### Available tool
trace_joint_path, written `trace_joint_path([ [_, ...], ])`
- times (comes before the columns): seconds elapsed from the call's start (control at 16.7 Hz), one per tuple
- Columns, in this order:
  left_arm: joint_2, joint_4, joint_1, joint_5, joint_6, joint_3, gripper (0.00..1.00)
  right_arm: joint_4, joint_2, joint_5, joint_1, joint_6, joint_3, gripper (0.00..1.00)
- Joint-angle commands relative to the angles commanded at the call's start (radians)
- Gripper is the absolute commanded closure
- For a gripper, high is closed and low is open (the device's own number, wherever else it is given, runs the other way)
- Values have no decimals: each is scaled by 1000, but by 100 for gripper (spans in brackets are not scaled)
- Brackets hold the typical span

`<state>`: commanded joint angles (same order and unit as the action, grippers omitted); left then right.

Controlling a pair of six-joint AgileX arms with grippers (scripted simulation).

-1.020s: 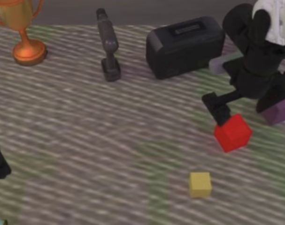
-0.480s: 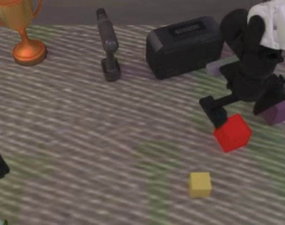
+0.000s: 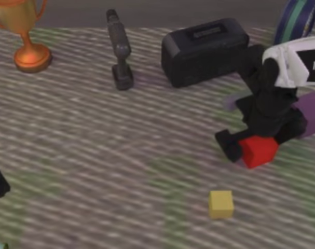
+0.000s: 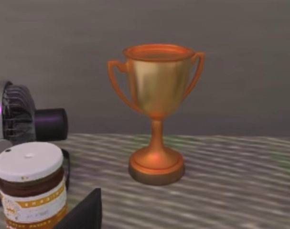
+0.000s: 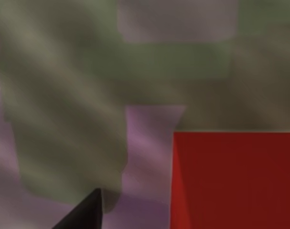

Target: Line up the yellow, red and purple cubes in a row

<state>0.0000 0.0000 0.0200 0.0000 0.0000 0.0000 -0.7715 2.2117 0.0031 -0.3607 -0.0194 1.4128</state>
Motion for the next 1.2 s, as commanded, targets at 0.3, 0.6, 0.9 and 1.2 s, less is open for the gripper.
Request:
trace_joint_path([
  [0.3, 0, 0, 0, 0, 0, 0, 0, 1, 1, 0, 0, 0, -1, 8],
  [0.6, 0, 0, 0, 0, 0, 0, 0, 1, 1, 0, 0, 0, -1, 45],
  [0.9, 0, 0, 0, 0, 0, 0, 0, 1, 1, 0, 0, 0, -1, 83],
  [1.2, 0, 0, 0, 0, 0, 0, 0, 1, 1, 0, 0, 0, -1, 100],
])
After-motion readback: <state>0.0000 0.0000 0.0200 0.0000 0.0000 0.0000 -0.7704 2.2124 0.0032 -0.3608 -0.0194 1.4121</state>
